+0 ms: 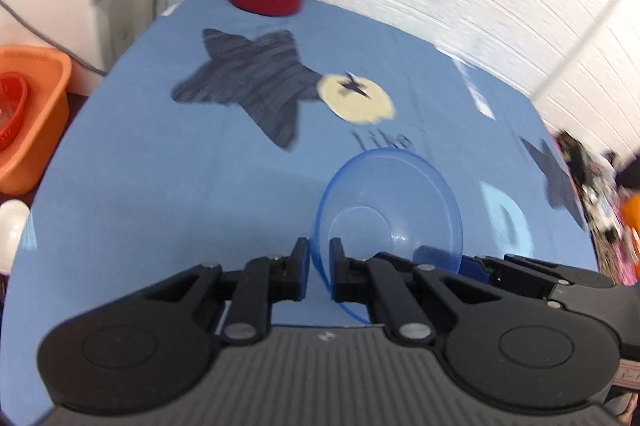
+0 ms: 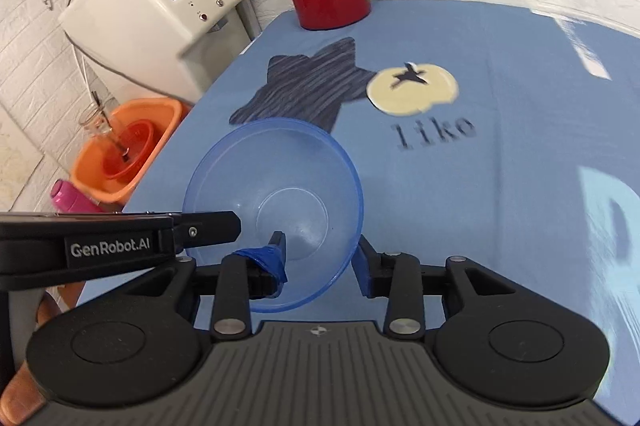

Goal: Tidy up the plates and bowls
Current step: 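Carry the blue bowl over the stack and lower it into the red bowl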

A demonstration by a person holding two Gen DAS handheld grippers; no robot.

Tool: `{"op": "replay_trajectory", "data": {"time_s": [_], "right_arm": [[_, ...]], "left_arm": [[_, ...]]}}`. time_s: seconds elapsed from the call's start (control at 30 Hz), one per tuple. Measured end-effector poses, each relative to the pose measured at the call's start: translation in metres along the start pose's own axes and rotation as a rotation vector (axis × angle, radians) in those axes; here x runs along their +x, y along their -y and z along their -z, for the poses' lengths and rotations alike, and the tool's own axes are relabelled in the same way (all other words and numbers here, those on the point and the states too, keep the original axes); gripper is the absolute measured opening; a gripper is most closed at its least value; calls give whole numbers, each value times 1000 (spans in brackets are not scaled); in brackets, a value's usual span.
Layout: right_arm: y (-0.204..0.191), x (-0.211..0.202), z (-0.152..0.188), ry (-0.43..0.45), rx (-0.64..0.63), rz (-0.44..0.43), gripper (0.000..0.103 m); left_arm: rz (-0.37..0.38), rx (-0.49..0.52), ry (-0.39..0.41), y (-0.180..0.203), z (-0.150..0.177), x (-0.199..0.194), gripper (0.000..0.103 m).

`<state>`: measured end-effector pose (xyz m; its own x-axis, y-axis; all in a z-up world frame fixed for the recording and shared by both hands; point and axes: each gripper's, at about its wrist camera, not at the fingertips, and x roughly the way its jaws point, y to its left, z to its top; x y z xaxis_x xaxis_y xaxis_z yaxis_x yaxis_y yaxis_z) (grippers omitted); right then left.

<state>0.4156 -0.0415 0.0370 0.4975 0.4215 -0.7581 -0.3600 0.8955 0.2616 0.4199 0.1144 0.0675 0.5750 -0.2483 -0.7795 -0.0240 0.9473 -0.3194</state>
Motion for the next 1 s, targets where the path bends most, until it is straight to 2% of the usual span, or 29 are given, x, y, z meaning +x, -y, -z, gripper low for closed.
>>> {"op": "replay_trajectory", "data": {"time_s": [0.23,0.33,0.43,0.53,0.63,0.7,0.73,0.8,0.9,1.0], "right_arm": [[29,-102,96,24,56,91,24],[46,-124,129,8,93,130,24],[56,-134,148,-7,112,147,24],[61,-131,156,-21,110,155,24],[62,-127,159,-21,107,138,24],[64,-129,163,-16,103,134,23],[64,-130,164,-14,100,134,22],[68,-134,168,-11,113,134,23],[72,-140,173,5,136,136,23],[74,-143,175,12,146,143,24]], "left_arm": [[123,121,-9,83,98,-51,5],[141,166,-44,110,131,-52,5],[131,195,-71,126,153,-45,5],[123,186,-96,129,161,-35,6],[127,177,-116,123,163,-26,12],[153,176,-119,121,164,-25,35],[167,182,-115,121,165,-26,37],[155,198,-99,123,166,-30,49],[148,210,-67,122,165,-34,50],[167,186,-78,117,163,-35,51]]}}
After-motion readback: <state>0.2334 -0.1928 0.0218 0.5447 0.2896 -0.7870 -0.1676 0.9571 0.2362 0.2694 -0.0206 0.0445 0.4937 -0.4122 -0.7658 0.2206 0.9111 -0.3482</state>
